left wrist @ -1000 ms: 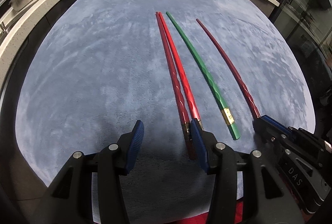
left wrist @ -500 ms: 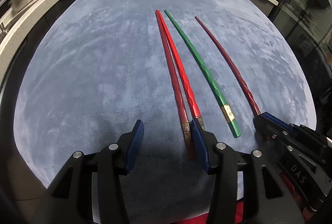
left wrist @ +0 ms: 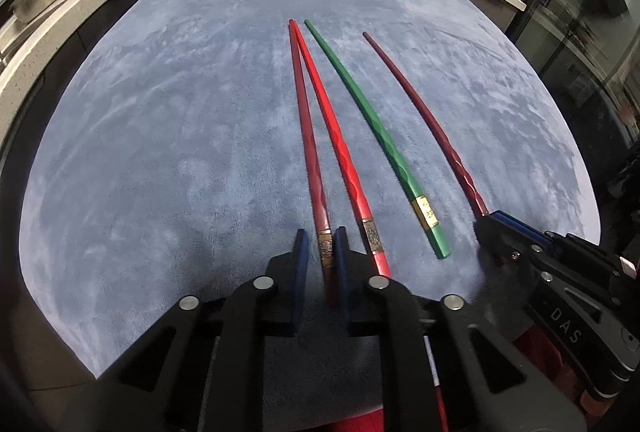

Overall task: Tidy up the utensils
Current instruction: 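Close the right gripper on a dark-red chopstick while the left gripper grasps a red chopstick, then lift both chopsticks and carry them toward the pink holder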

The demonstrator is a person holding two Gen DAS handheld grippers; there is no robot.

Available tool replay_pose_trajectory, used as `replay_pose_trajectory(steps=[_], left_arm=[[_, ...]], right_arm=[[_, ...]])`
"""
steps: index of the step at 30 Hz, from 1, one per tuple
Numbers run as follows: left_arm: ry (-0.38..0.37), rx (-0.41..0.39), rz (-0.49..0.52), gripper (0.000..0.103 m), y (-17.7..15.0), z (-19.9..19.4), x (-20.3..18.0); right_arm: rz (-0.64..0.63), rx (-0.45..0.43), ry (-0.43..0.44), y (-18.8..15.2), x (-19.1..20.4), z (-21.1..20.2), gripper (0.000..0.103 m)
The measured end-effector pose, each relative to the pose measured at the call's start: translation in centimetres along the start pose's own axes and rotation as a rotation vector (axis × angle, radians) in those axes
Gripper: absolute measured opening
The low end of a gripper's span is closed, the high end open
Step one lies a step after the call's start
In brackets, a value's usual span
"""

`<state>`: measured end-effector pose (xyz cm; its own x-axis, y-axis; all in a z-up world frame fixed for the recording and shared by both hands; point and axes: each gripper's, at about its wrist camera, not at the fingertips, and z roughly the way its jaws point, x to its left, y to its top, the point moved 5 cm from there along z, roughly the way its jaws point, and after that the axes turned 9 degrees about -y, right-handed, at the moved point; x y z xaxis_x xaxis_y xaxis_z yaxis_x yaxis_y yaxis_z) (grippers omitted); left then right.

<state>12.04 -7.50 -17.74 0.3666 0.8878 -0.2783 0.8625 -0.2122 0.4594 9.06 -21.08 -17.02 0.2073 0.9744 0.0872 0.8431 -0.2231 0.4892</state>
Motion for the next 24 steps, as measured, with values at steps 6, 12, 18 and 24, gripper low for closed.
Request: replay_pose_trajectory(steps=[6, 12, 18, 24], left_arm=[[-0.020, 0.007, -0.027, 0.008, 0.0, -0.7, 0.4], [0.002, -0.035, -0.015, 0.007, 0.8, -2.8, 0.6], [-0.002, -0.078, -0.015, 0.007, 2.4, -5.1, 0.6], [0.000, -0.154, -0.008, 0.007, 5.1, -8.0, 0.6]], right_arm=[[-0.002, -0.017, 0.005, -0.1, 0.2, -0.6, 0.009], [0.005, -0.052, 0.029, 0.7, 0.2, -2.3, 0.008], [0.029, -0.111, 0.061, 2.8, -0.1, -5.0, 0.008], [0.041, -0.184, 0.067, 5.7, -0.5, -7.8, 0.008]])
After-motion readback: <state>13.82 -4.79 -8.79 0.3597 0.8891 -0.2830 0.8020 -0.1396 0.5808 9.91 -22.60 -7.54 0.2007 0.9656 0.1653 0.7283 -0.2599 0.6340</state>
